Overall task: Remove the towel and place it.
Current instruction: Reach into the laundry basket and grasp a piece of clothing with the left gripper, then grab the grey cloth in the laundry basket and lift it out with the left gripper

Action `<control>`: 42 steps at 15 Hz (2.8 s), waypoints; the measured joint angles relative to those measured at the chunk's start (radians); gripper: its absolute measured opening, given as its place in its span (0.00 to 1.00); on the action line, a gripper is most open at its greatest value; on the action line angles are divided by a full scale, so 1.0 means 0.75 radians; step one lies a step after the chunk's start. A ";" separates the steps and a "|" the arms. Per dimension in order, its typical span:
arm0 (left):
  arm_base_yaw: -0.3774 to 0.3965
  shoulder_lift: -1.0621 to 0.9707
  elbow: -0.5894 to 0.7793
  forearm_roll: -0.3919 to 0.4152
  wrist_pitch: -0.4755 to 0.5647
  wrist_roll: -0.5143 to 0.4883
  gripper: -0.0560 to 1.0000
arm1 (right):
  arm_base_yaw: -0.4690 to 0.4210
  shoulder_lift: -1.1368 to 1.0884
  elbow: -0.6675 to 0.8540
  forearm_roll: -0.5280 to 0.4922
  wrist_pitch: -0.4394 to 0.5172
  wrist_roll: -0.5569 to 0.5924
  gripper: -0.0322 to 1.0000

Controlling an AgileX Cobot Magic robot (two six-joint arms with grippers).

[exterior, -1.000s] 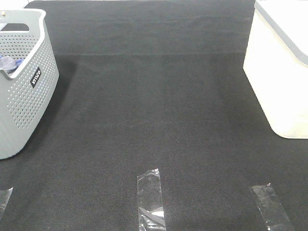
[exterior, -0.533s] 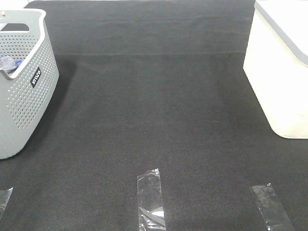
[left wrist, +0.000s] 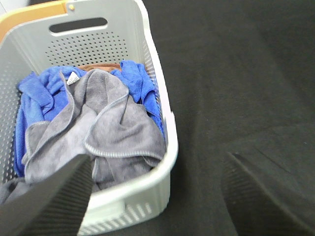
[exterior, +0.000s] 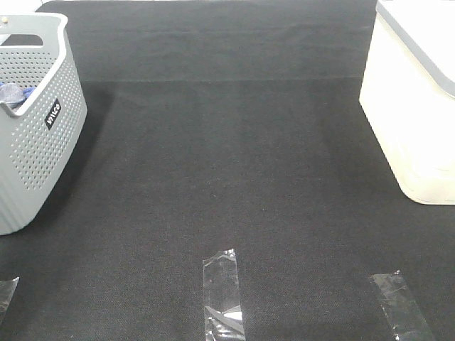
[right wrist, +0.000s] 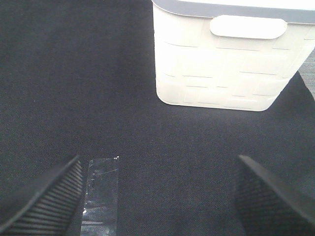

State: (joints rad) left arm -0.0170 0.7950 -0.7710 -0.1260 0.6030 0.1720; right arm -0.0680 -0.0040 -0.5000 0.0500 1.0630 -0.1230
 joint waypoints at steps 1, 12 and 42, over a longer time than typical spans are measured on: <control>0.000 0.135 -0.085 0.021 0.000 -0.024 0.70 | 0.000 0.000 0.000 0.000 0.000 0.000 0.79; 0.175 1.184 -0.969 0.327 0.485 -0.453 0.64 | 0.000 0.000 0.000 0.000 0.000 0.000 0.79; 0.260 1.717 -1.593 0.385 0.609 -0.363 0.05 | 0.000 0.000 0.000 0.000 0.000 0.000 0.79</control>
State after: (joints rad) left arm 0.1780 2.0830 -1.9660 0.1630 1.0600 -0.1000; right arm -0.0680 -0.0040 -0.5000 0.0500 1.0630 -0.1230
